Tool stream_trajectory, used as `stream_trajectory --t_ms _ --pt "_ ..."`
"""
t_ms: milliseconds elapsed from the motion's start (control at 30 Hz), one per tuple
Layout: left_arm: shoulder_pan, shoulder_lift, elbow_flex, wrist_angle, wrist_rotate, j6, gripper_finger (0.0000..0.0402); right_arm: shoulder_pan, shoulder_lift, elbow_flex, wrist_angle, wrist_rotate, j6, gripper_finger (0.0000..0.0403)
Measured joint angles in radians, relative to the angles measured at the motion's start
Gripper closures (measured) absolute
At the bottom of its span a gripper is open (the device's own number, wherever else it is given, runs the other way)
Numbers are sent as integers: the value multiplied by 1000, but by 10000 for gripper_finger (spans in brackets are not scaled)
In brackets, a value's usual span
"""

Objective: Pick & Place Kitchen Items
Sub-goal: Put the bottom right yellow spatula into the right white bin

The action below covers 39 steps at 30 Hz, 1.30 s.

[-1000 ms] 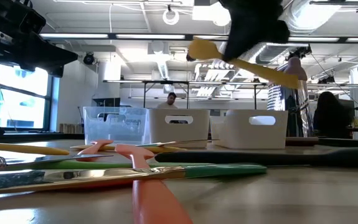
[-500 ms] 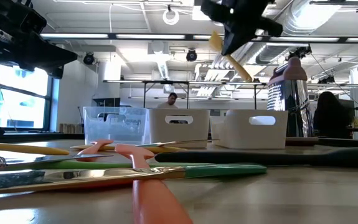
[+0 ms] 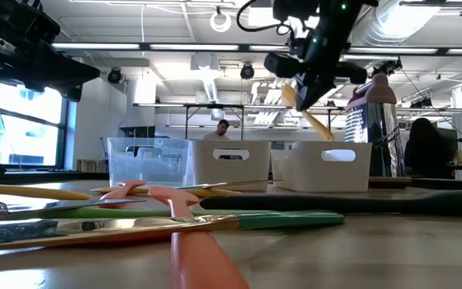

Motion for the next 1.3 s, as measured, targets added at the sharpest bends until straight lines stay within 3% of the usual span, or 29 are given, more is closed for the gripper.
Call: stream_trajectory --t_ms 567,1300 --pt "0 0 0 0 1 0 401 0 0 -149 143 -65 47 399" --pt "0 0 0 0 3 0 401 0 1 -151 155 -85 47 397"
